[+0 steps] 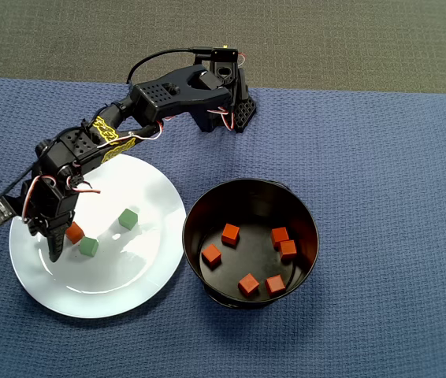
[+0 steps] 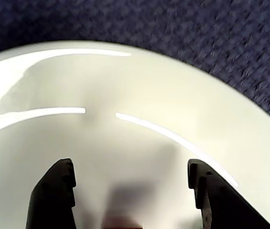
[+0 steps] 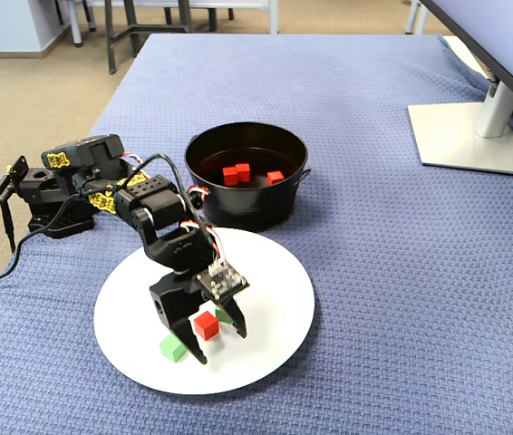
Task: Pick up the red cubes from the white plate and place them in the black recipient
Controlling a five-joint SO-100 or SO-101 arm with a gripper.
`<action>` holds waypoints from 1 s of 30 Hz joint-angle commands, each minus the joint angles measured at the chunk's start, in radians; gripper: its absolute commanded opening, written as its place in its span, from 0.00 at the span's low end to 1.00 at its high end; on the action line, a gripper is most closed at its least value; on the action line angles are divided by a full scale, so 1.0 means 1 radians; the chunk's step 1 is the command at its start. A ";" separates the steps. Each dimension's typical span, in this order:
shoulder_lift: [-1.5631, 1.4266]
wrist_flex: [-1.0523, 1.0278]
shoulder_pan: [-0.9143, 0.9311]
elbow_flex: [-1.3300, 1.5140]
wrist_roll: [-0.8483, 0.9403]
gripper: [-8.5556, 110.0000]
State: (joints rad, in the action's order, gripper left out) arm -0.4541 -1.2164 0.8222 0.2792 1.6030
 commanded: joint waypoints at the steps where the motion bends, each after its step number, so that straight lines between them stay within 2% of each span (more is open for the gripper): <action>1: -0.058 0.060 0.012 0.089 -0.006 0.26; 6: -0.149 0.195 0.000 0.305 -0.034 0.24; 14: -0.247 0.198 -0.029 0.426 -0.061 0.23; 30: -0.284 -0.043 -0.097 0.245 -0.146 0.23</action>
State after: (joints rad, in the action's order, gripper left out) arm -0.6366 -1.2241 0.7624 0.6013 1.4803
